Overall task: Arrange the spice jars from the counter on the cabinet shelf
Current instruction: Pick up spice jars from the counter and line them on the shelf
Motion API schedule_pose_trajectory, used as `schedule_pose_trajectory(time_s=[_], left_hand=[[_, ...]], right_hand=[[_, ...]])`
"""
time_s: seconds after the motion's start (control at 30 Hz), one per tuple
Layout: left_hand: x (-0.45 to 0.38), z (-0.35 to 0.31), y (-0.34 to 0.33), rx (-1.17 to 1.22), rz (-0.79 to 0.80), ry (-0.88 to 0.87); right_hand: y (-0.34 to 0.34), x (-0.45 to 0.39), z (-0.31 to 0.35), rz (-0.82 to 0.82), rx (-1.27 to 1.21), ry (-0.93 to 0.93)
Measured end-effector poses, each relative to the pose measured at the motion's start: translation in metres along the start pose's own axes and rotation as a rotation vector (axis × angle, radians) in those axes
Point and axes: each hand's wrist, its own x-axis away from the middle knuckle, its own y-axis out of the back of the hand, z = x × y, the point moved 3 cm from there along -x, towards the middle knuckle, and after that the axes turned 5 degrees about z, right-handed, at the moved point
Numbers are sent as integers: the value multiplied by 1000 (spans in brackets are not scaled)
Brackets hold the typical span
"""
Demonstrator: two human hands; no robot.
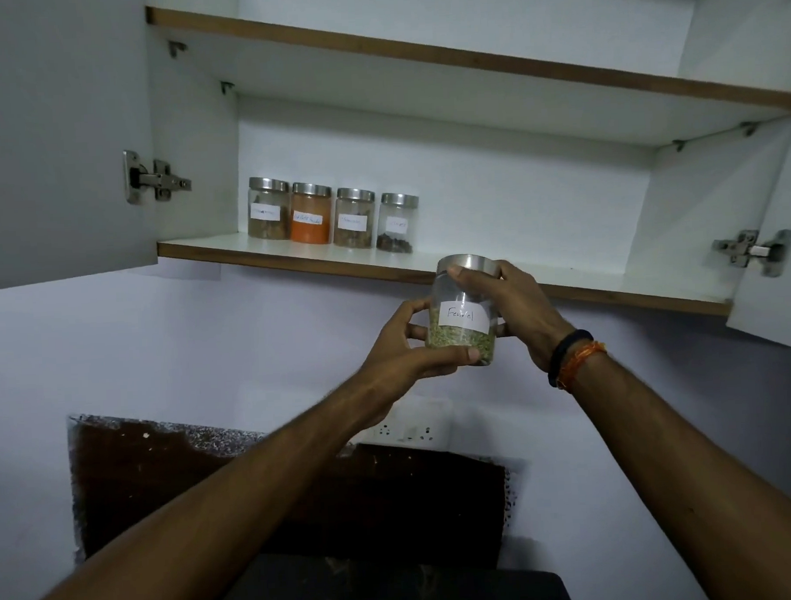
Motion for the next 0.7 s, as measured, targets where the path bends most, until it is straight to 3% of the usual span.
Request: schedule_pose_trajectory(time_s=[0.17,0.33,0.47,0.63,0.7], left_hand=[[-25,-32,8,-379,135,-73],[-57,-61,24,-1173,288,-297],[-85,-64,32,-1546,302,-323],[-115,-66,29,-1695,205,-538],[-129,-65,31,-1701,194,-504]], right_hand=[[23,-13,14,-99,38,38],[40,-25,27,-163,71,102],[47,-34,34,-193,89,120],[54,-46,44,-234,163,166],[58,-50,47,-244,173,173]])
